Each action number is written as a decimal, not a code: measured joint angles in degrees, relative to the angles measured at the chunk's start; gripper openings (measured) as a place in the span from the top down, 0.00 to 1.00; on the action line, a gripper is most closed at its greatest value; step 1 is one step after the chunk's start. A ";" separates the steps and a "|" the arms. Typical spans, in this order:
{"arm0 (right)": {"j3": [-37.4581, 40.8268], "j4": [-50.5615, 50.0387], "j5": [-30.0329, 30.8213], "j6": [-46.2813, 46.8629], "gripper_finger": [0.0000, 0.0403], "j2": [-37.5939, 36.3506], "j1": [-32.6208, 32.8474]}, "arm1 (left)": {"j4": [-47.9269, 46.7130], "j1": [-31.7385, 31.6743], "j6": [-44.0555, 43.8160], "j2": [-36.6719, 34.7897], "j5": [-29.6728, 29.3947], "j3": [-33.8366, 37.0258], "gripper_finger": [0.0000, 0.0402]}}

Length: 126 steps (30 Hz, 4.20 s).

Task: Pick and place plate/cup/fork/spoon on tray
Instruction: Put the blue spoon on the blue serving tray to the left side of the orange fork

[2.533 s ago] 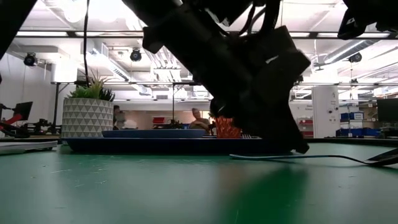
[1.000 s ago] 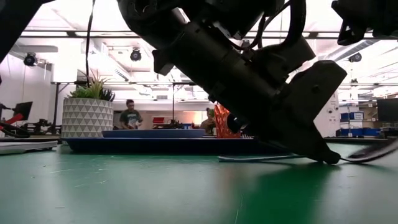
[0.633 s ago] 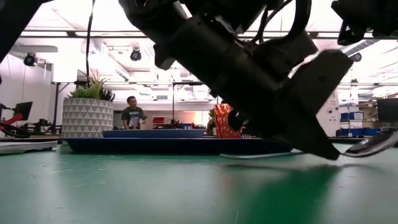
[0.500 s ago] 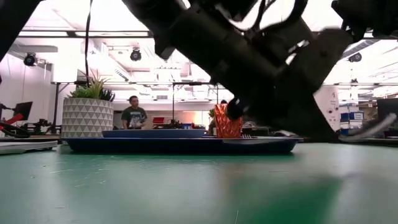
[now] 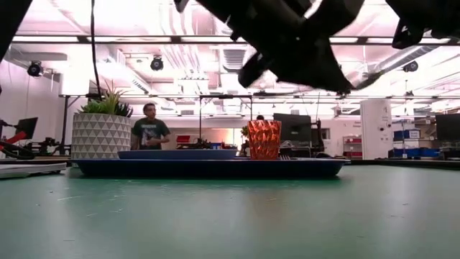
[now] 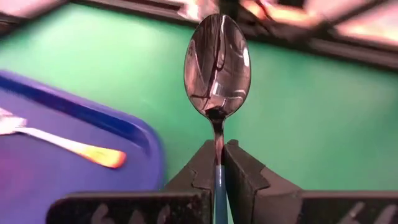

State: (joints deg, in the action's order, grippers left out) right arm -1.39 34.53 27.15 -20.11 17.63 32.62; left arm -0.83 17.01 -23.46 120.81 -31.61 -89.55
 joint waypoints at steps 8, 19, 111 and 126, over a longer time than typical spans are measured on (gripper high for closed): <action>-0.02 -1.29 0.01 0.03 0.92 -3.28 0.00 | -0.27 -2.22 -6.16 -1.05 -19.03 0.57 0.99; -0.02 -2.61 0.03 -0.45 0.92 -3.72 0.00 | -1.40 -8.35 -23.60 -0.49 -21.78 2.90 0.99; -0.02 -2.80 1.51 -2.54 0.92 -3.70 0.00 | 7.94 -12.83 -28.39 1.88 -19.42 3.44 0.99; -0.02 -2.97 2.89 -2.95 0.92 -3.78 -0.02 | -0.96 -14.07 -29.66 9.11 -16.62 -4.20 1.00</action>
State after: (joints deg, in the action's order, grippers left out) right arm -1.41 31.56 30.04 -23.06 13.85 32.60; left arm -1.79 2.94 -53.12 129.93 -48.23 -93.75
